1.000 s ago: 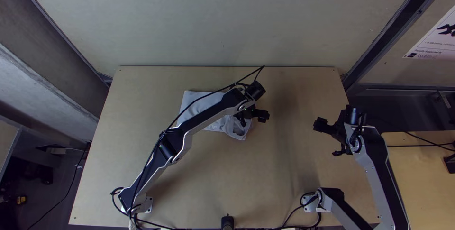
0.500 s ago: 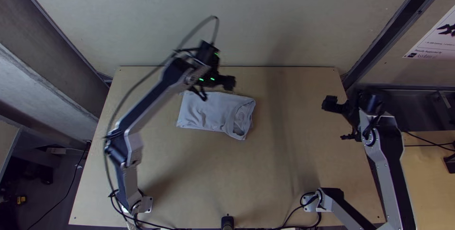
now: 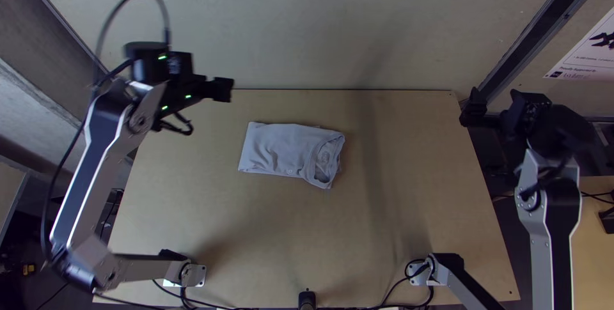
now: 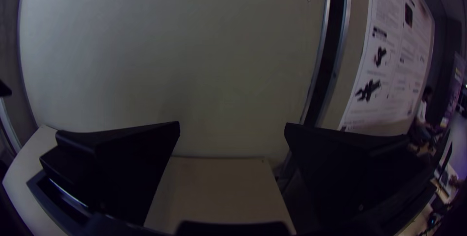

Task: Fold the t-shirt

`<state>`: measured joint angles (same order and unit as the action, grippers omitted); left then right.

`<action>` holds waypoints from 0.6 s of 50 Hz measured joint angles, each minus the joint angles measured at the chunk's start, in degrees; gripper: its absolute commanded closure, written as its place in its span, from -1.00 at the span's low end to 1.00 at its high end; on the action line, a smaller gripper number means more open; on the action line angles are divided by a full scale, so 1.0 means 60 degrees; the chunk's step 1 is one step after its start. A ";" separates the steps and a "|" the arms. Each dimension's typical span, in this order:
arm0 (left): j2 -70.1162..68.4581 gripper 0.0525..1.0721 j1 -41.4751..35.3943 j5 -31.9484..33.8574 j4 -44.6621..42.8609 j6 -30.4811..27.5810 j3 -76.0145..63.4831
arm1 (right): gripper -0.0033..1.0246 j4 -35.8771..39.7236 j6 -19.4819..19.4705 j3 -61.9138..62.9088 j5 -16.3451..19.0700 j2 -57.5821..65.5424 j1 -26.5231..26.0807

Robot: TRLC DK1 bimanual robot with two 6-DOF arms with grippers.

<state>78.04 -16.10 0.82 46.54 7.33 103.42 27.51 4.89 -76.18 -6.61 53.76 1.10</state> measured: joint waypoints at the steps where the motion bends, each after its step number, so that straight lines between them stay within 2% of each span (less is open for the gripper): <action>1: -0.0251 -0.91 0.0076 -0.0004 -0.0160 -0.0055 -0.0215 | -0.93 -0.0073 0.0055 0.0004 0.0015 -0.0127 0.0076; 7: -0.1690 -0.91 0.0466 0.0000 -0.0958 -0.0164 -0.1413 | -0.93 -0.1253 0.0248 0.0397 0.0102 -0.1257 0.0484; 16: -0.3701 -0.91 0.1504 -0.0018 -0.2725 -0.0412 -0.3526 | -0.93 -0.3322 0.0313 0.2233 0.0102 -0.3861 0.0976; 30: -0.6743 -0.91 0.2856 -0.0073 -0.5504 -0.0987 -0.7238 | -0.93 -0.3424 0.0299 0.3996 0.0098 -0.5945 0.1191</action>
<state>37.58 1.04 0.38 13.52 1.41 59.99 6.96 6.68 -52.21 -6.02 18.09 8.25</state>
